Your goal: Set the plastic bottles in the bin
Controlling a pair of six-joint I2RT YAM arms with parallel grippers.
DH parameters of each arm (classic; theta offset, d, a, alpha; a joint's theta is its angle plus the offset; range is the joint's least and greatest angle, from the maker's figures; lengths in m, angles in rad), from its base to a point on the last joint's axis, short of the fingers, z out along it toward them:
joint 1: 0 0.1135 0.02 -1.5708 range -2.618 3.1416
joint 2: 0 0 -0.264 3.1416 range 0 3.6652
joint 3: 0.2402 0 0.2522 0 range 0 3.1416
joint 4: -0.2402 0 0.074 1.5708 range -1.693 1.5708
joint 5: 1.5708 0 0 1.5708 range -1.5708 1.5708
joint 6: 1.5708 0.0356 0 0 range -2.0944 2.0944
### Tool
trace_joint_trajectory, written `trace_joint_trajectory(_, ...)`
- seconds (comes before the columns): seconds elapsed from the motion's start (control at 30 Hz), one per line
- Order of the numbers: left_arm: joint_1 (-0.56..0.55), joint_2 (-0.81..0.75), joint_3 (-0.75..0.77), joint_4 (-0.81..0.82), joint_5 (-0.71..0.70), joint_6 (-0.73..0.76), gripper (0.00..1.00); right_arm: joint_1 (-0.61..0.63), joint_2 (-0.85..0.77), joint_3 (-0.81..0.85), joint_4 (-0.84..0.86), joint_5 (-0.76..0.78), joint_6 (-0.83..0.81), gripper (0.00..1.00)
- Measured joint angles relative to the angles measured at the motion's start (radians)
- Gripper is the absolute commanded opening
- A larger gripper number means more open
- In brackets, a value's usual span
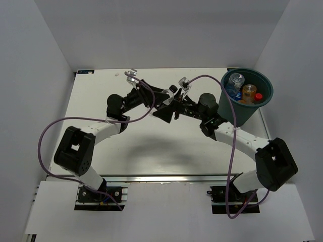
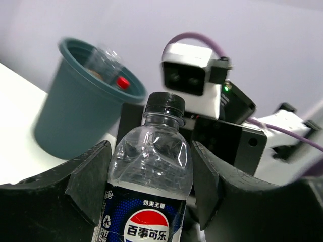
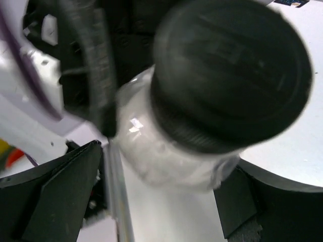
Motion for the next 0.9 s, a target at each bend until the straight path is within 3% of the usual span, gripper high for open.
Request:
trace_joint_trajectory(0.1,-0.02,-0.05,0.0,-0.091,-0.056,0.113,0.0,0.013,0.042,0.018,0.048,0.036,0.092,0.86)
trace_joint_trajectory(0.2,-0.026,-0.086,0.0,-0.143,-0.088,0.179,0.0,0.016,0.071,0.027,0.105,0.069,0.156,0.66)
trace_joint_trajectory(0.23,-0.026,-0.097,0.0,-0.154,-0.096,0.193,0.0,0.015,0.08,0.027,0.125,0.083,0.176,0.51)
trace_joint_trajectory(0.3,-0.026,-0.111,0.0,-0.176,-0.109,0.219,0.0,0.014,0.092,0.027,0.154,0.087,0.201,0.4)
trace_joint_trajectory(0.33,-0.025,-0.116,0.0,-0.188,-0.114,0.231,0.07,0.015,0.095,0.027,0.159,0.088,0.21,0.29)
trace_joint_trajectory(0.37,-0.026,-0.121,0.0,-0.198,-0.117,0.239,0.18,0.015,0.098,0.027,0.164,0.089,0.213,0.26)
trace_joint_trajectory(0.4,-0.026,-0.125,0.0,-0.209,-0.119,0.247,0.67,0.016,0.098,0.027,0.166,0.088,0.215,0.23)
trace_joint_trajectory(0.43,-0.026,-0.129,0.0,-0.22,-0.12,0.256,0.97,0.016,0.099,0.027,0.167,0.088,0.217,0.22)
trace_joint_trajectory(0.67,-0.046,-0.224,0.044,-0.523,-0.234,0.428,0.98,0.008,0.047,-0.021,0.146,0.118,0.238,0.08)
trace_joint_trajectory(0.9,-0.014,-0.253,0.203,-0.803,-0.431,0.538,0.98,-0.066,-0.097,-0.073,0.057,0.162,0.197,0.06)
